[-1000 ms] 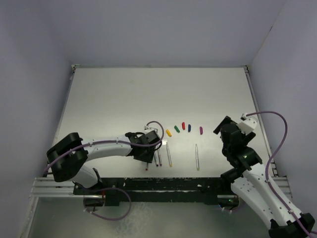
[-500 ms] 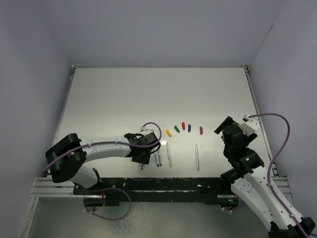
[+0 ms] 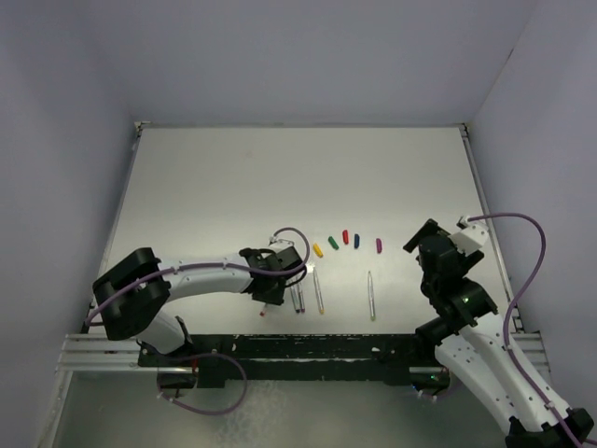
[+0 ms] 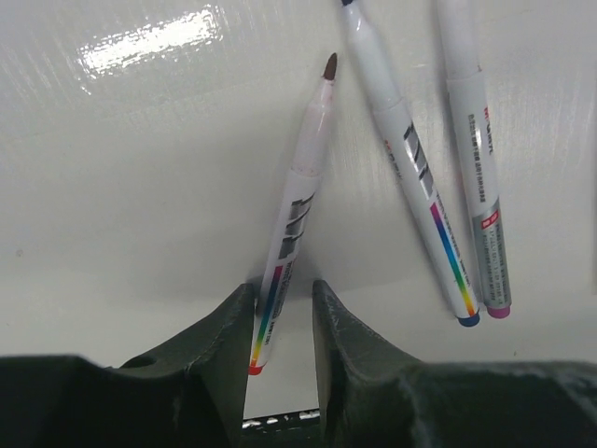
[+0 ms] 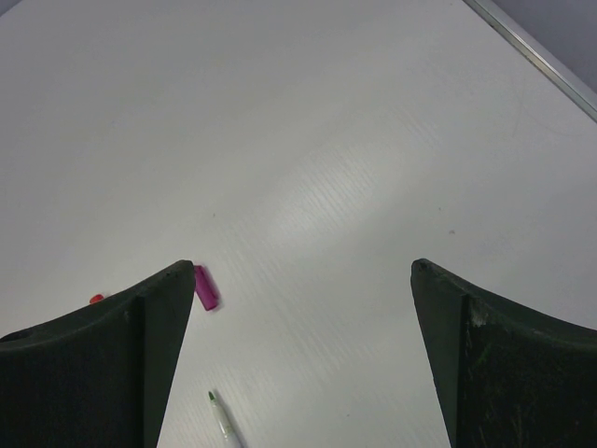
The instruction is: Insert the pens into the pen caps
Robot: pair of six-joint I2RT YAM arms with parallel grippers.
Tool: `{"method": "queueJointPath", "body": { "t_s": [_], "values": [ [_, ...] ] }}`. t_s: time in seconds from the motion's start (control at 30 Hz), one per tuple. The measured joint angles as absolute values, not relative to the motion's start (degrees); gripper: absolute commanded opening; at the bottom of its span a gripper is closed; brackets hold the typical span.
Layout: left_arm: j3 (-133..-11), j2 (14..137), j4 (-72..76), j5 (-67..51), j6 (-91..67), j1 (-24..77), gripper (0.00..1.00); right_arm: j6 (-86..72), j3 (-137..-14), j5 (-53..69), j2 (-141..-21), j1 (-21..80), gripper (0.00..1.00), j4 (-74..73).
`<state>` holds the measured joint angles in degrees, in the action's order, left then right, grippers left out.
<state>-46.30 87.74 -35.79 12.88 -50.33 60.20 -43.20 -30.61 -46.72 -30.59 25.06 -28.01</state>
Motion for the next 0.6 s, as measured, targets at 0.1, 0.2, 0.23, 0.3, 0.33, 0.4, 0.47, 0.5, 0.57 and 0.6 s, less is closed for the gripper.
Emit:
{"method": "queueJointPath", "body": {
  "t_s": [0.1,0.2,0.23,0.3,0.33,0.4,0.47,0.5,0.57,0.6],
  "values": [
    [-47.31,88.92,-35.38,12.91,-49.69,60.2,0.36,-43.2,-30.61,-46.7,-30.74,25.06,1.0,-28.03],
    [-48.03,89.71,-35.2,12.95,-48.93,60.18,0.36,-43.2,-30.61,-46.7,-30.83,25.06,1.0,-28.05],
    [-48.12,89.82,-35.2,12.93,-48.86,60.18,0.36,-43.2,-30.61,-46.7,-30.85,25.06,1.0,-28.08],
    [-48.16,89.84,-35.27,12.88,-48.86,60.18,0.36,-43.2,-30.61,-46.7,-31.05,25.06,1.0,-28.21],
    [-48.16,89.86,-35.33,12.86,-48.88,60.18,0.36,-43.2,-30.61,-46.72,-31.11,25.06,1.0,-28.32],
    [-48.18,89.89,-35.48,12.75,-48.88,60.18,0.36,-43.2,-30.61,-46.74,-31.11,25.06,1.0,-28.56],
    [-48.14,89.82,-35.59,12.58,-48.88,60.18,0.36,-43.18,-30.61,-46.74,-31.11,25.06,1.0,-28.64],
    [-47.99,89.56,-35.59,12.45,-48.88,60.18,0.36,-43.18,-30.61,-46.74,-31.11,25.06,1.0,-28.75],
    [-47.48,88.9,-35.46,12.36,-48.9,60.18,0.35,-43.18,-30.61,-46.76,-31.11,25.06,1.0,-28.86],
    [-47.13,88.55,-35.4,12.36,-48.9,60.18,0.34,-43.18,-30.61,-46.76,-31.14,25.06,1.0,-28.86]
  ]
}}
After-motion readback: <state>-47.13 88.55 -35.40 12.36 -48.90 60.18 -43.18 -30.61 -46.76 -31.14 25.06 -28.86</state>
